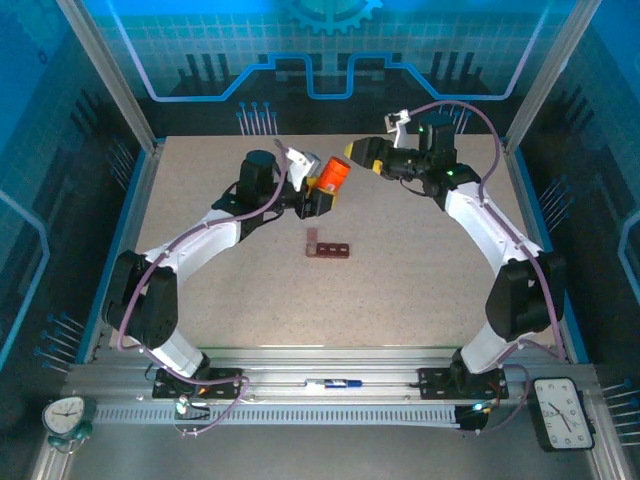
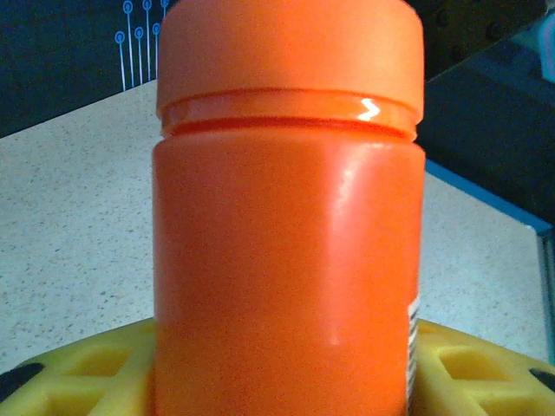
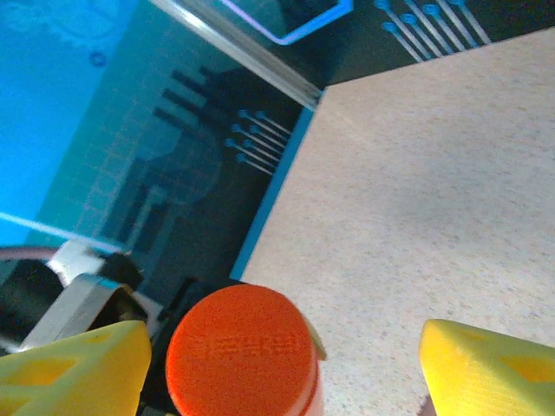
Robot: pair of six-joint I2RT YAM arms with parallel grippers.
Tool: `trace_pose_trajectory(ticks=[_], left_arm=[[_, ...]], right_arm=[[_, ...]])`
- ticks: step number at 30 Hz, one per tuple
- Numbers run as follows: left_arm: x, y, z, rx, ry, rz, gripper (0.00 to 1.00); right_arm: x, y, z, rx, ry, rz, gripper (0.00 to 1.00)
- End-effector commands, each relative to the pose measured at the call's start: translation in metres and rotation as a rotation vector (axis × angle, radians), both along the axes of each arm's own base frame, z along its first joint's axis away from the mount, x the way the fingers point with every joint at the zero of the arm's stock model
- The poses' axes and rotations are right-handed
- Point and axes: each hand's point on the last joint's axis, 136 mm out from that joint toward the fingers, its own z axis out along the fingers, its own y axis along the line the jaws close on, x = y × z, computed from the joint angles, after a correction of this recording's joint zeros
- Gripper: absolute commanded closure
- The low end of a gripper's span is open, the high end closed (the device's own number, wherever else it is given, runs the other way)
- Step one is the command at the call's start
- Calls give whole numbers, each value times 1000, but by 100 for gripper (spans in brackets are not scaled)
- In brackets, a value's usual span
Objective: Sort the pills into containers
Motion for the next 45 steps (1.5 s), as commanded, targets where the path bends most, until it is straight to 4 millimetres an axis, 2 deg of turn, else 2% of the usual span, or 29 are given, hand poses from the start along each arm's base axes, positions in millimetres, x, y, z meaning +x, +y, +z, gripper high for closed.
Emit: trace_pose_trajectory(ticks=[1,12,20,27,33,38,41,45], left_arm=[[-2,-2,16,52,-108,3,73],[-5,-9,12,71,-112,-5,73],[-5,-11,11,70,-110,-8,73],[-4,-12,14,59,-111,-3,73],[0,-11,20,33,-109,20,74],[-3,-8,32,-44,-84,1,74],[-7,-6,43,-120,-46,-35,74],[-11,-5,48,-158,-19,-62,74]], right_arm=[[1,-4,3,-41,41,-88,17],[-2,24,-7,-54,70,-33,18],[-8,31,-19,-62,96,-10,23],[-13,35,-25,-62,111,17,45],[-19,36,-28,-75,103,53,56],[-15,28,-15,-79,-23,96,57],[-15,21,-1,-61,-135,146,57],[-11,13,8,-51,-156,154,57]])
